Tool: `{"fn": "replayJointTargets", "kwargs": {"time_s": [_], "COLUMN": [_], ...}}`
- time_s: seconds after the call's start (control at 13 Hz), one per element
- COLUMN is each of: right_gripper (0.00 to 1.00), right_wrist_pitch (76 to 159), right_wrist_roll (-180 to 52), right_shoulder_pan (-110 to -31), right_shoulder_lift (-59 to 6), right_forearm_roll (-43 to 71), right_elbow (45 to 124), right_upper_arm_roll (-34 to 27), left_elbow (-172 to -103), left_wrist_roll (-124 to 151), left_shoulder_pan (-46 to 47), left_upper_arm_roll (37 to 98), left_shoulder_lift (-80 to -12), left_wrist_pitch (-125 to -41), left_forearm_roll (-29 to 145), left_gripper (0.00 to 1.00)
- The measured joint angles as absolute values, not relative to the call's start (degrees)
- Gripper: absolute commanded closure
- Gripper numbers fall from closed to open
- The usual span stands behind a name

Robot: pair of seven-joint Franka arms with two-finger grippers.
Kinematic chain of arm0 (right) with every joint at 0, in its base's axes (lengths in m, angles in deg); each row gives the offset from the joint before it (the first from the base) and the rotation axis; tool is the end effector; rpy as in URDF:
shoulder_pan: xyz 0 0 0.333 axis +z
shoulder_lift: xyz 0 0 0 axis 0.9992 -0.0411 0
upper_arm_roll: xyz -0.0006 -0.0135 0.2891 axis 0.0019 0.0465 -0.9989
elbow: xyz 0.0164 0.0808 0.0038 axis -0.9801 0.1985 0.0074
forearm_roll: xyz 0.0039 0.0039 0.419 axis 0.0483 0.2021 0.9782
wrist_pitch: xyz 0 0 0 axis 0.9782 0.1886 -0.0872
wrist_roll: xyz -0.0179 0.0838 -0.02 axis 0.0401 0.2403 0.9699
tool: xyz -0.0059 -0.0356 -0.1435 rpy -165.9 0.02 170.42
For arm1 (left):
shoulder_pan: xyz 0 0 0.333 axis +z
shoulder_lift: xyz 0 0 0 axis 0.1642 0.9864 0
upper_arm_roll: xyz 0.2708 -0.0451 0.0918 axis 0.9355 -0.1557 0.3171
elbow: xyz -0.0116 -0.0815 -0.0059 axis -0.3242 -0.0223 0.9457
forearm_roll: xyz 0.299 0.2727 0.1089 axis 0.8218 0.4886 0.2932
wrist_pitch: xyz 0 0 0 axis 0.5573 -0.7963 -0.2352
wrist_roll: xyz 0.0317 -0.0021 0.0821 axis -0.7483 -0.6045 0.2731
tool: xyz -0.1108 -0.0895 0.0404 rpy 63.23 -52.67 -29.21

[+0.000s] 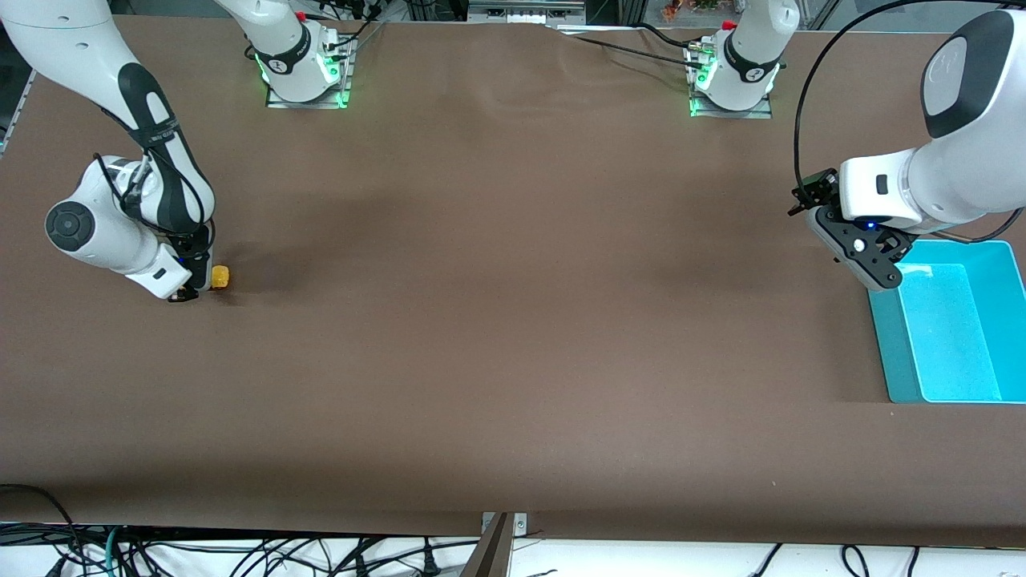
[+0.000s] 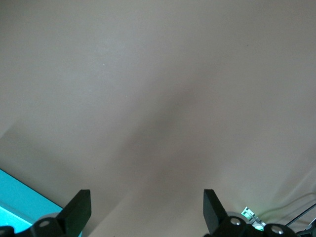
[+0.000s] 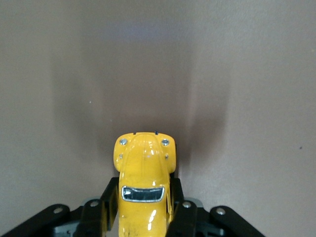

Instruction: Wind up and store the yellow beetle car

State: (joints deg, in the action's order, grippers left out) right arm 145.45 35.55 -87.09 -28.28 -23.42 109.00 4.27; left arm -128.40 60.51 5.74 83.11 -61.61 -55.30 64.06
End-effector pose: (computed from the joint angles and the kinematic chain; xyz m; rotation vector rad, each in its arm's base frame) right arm 0.5389 -0.1344 0.0982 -2.1365 -2.2584 0.2190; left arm 0.6040 -0.0737 0.4516 2.7699 -1.1881 -0.2461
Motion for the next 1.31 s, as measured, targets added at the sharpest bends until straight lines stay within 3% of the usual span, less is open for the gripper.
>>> {"fn": "replayJointTargets", "kwargs": {"time_s": [0.62,0.69,0.85,1.31], "right_gripper": [0.94,0.76,0.0,0.0], "right_wrist_pitch": [146.0,146.0,146.0,138.3], "right_wrist_roll": [35.7,35.7,35.6,35.5], "right_shoulder_pan": [-87.4,-87.4,-87.4,-87.7], "right_shoulder_lift": [-28.9,-28.9,-28.9,-27.9], "right_forearm_roll": [-25.5,-25.5,-25.6,-25.6], "right_elbow": [109.0,109.0,109.0,106.2], "right_upper_arm_roll": [8.1,8.2,8.2,8.3], "left_elbow": [-128.4,-128.4,-128.4,-128.4], "left_wrist_roll": [62.4,62.5,63.3,64.4], "left_shoulder_pan": [5.4,5.4,5.4,5.4], "left_upper_arm_roll": [82.9,82.9,83.0,83.1], "left_shoulder_lift": [-61.0,-61.0,-60.9,-60.4], "left_wrist_pitch": [-55.2,-55.2,-55.2,-55.2], "left_forearm_roll": [64.1,64.1,64.1,64.1], "left_gripper": [0.0,0.0,0.0,0.0]}}
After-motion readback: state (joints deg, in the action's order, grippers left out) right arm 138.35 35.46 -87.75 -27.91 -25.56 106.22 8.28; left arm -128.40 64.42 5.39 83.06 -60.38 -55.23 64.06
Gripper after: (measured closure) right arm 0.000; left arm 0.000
